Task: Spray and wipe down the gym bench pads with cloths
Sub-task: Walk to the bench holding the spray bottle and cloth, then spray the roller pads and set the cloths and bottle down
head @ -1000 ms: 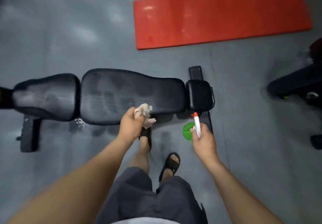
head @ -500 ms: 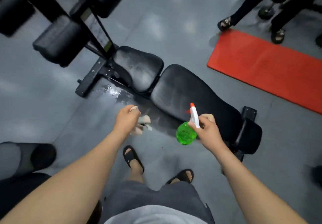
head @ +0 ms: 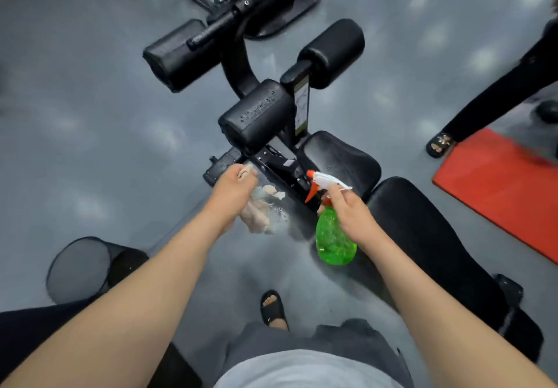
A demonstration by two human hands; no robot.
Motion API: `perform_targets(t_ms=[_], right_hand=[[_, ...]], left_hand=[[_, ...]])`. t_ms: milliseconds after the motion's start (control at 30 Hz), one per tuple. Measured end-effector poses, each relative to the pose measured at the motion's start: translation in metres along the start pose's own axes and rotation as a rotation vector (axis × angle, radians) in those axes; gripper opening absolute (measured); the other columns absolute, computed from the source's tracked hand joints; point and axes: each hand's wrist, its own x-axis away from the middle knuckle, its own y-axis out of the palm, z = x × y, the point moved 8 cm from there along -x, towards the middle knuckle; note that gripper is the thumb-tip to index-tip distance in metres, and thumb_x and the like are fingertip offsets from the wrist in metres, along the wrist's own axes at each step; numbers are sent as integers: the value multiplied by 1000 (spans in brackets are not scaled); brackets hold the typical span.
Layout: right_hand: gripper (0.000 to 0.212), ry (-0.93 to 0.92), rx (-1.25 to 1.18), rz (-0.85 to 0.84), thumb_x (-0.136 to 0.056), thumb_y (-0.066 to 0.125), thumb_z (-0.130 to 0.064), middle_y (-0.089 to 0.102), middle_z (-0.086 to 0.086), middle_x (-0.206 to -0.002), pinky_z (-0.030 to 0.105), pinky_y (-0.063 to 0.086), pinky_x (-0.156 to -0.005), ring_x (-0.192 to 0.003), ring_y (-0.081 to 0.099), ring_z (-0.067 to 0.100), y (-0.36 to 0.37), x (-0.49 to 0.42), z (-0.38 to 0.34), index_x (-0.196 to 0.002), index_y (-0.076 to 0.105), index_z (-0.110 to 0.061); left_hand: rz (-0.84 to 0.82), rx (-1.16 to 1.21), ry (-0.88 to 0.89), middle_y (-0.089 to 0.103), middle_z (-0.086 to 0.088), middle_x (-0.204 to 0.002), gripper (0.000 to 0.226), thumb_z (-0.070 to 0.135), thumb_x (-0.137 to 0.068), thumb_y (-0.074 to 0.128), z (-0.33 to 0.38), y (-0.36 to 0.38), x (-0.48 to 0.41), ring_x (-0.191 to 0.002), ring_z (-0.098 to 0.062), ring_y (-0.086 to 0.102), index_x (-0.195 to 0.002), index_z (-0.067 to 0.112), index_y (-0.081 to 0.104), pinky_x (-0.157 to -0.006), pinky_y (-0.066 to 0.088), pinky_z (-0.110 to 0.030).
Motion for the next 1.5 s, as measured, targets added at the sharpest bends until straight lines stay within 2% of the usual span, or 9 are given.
perform_targets(t_ms=[233,367,467,633,767,833,933,1167,1500], right_hand=[[15,-58,37,-21,-103,58,-36,66,-17,-67,5,41,-62,-61,61,-9,12,-56,-78,-91,67,-32],[33,-43,92,-44,-96,66,-31,50,-20,-47,17,35,-53,-45,45,-3,-4,-100,-101,-64,60,-26],[36,-101,63,-74,-98,64,-22,51,-23,-46,11,33,-53,-44,48,-6,-20,-138,-122,-64,58,-35],[16,-140,-8,-199,-95,69,-31,70,-19,-82,10,45,-74,-74,61,-5,-44,-200,-142,-98,71,-46],[42,-134,-53,-314,-86,71,-42,69,-26,-115,30,45,-108,-111,63,-3,-57,-245,-159,-126,64,-49],[35,-134,-41,-314,-86,73,-42,69,-27,-116,28,44,-108,-109,61,-9,-64,-258,-168,-119,68,-49],[27,-156,-167,-345,-88,75,-30,72,2,-119,40,48,-109,-114,66,21,-72,-271,-185,-114,72,-35],[40,-218,-226,-516,-97,67,-11,73,2,-122,36,52,-99,-116,67,23,-66,-287,-216,-134,63,-26],[31,-195,-162,-362,-99,64,-16,73,-5,-122,44,43,-114,-119,65,16,-90,-305,-211,-127,69,-27]], left_hand=[[-22,199,7,66,3,-99,21,30,-80,68,52,-44,-50,-94,-16,60,-100,26,65,-89,49,-36],[-20,232,20,63,1,-96,15,16,-90,69,87,-35,-87,-85,-18,59,-102,25,64,-70,50,-35],[-25,281,-6,63,-1,-94,14,12,-95,65,113,-19,-120,-86,-20,60,-105,21,63,-79,52,-38],[-55,395,-74,61,-7,-99,22,16,-85,66,158,6,-163,-93,-23,60,-107,17,64,-96,54,-47],[-57,402,-84,60,-6,-98,19,9,-96,59,194,17,-196,-88,-21,64,-113,16,62,-85,57,-43],[-62,422,-88,60,-8,-99,24,7,-97,54,204,22,-206,-87,-21,64,-119,13,62,-79,57,-38],[-72,457,-92,57,-9,-97,31,2,-95,47,218,31,-216,-80,-18,61,-123,7,59,-69,55,-32],[-128,396,-103,58,-8,-93,35,-5,-92,40,232,50,-241,-79,-17,59,-112,12,64,-68,54,-29],[-136,104,-81,63,-12,-112,29,0,-101,38,222,44,-269,-91,-23,68,-117,12,58,-83,61,-39]])
